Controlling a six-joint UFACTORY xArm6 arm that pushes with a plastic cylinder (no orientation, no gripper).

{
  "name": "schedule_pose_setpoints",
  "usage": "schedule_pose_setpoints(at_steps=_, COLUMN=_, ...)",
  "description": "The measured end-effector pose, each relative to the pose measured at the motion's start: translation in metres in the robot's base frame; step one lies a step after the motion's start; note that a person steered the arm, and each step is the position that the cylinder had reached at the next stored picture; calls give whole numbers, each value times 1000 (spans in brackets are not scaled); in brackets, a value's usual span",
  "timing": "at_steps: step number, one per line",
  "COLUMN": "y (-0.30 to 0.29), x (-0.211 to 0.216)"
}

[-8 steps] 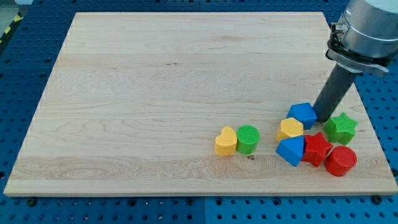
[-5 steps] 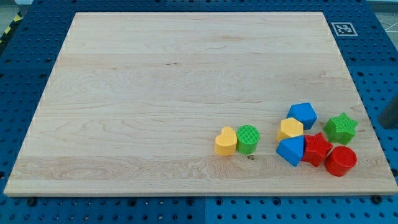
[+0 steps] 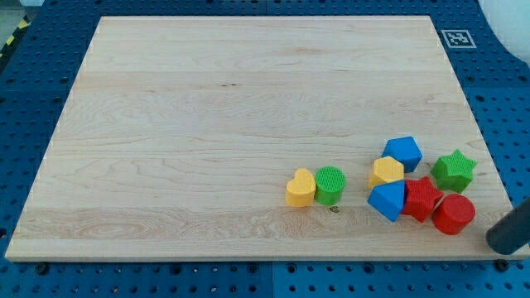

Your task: Slide the red circle below the green star

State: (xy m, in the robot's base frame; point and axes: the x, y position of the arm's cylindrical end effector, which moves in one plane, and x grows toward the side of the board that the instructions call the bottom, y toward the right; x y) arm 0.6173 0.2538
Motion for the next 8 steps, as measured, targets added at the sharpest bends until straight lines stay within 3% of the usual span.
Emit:
schedule_pose_setpoints(at_steps=4, y=-64, x=-3)
schedule_pose_setpoints(at_steps=8, y=-34, x=-26)
